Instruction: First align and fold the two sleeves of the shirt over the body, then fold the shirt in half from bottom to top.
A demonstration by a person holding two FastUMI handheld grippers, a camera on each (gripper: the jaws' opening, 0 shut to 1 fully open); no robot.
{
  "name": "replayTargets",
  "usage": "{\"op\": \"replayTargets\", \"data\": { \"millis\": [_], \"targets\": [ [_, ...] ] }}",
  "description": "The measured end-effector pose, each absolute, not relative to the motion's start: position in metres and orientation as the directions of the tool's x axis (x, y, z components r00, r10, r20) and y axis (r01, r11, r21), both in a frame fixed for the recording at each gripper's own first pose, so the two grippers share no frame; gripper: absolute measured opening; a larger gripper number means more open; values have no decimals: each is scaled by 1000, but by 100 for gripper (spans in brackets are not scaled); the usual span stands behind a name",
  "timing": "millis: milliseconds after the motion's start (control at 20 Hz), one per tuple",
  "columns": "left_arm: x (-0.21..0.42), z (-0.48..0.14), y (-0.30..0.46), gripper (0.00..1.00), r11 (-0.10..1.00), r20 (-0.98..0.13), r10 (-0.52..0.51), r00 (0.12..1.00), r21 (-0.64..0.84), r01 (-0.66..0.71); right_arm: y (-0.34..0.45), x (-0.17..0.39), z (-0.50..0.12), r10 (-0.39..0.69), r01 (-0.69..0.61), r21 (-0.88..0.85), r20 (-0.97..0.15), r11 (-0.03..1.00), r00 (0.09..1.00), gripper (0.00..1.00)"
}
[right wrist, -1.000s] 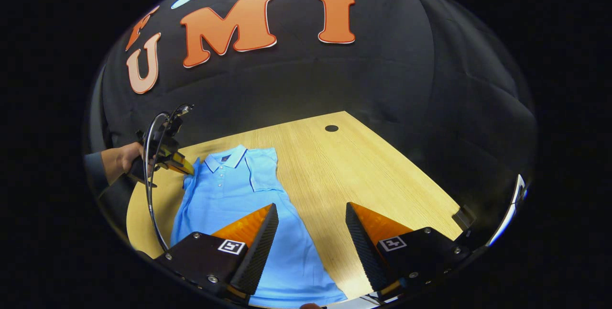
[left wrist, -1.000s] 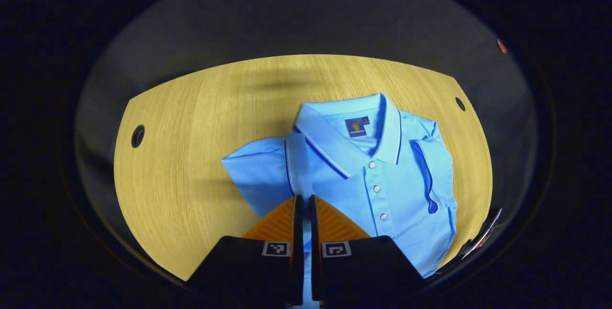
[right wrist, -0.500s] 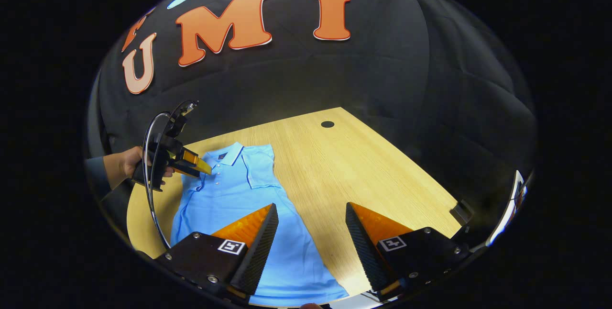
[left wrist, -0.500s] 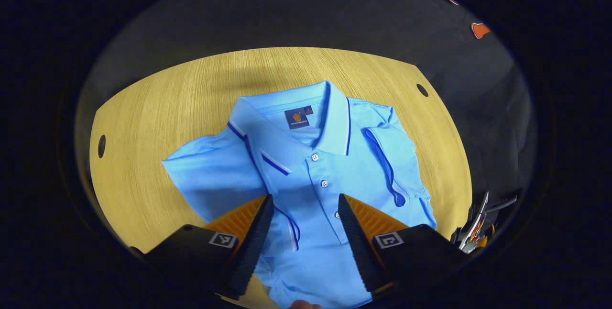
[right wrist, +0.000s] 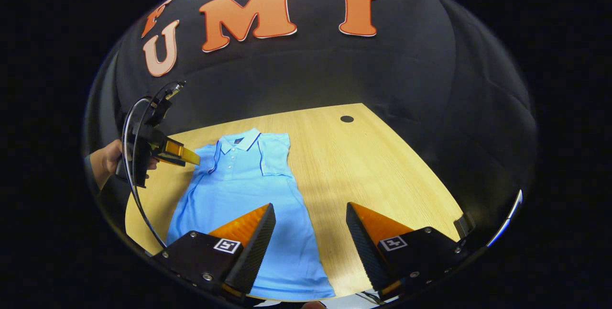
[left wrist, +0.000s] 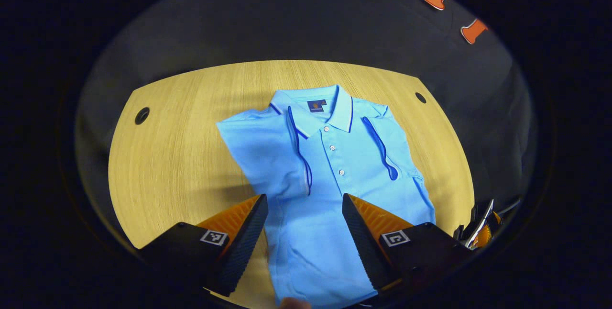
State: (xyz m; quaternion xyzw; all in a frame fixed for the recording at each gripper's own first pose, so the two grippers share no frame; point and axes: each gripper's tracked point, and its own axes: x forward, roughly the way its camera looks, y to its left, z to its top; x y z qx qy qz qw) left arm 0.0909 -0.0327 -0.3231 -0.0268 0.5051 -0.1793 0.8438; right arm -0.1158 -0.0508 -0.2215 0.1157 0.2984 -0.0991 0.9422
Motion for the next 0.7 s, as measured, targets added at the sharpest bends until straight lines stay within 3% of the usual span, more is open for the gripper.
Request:
{"op": "replayTargets", "data": {
  "millis": [300, 700],
  "targets": [
    [11, -318, 6, 100, 964, -838, -250, 485, -170, 203, -49, -128, -246, -27, 160, 161, -617, 974, 786, 92],
    [-98, -350, 30, 100, 976, -878, -215, 428, -204, 72, -36, -159, -291, 86, 43, 163, -705, 986, 704, 95]
  ]
}}
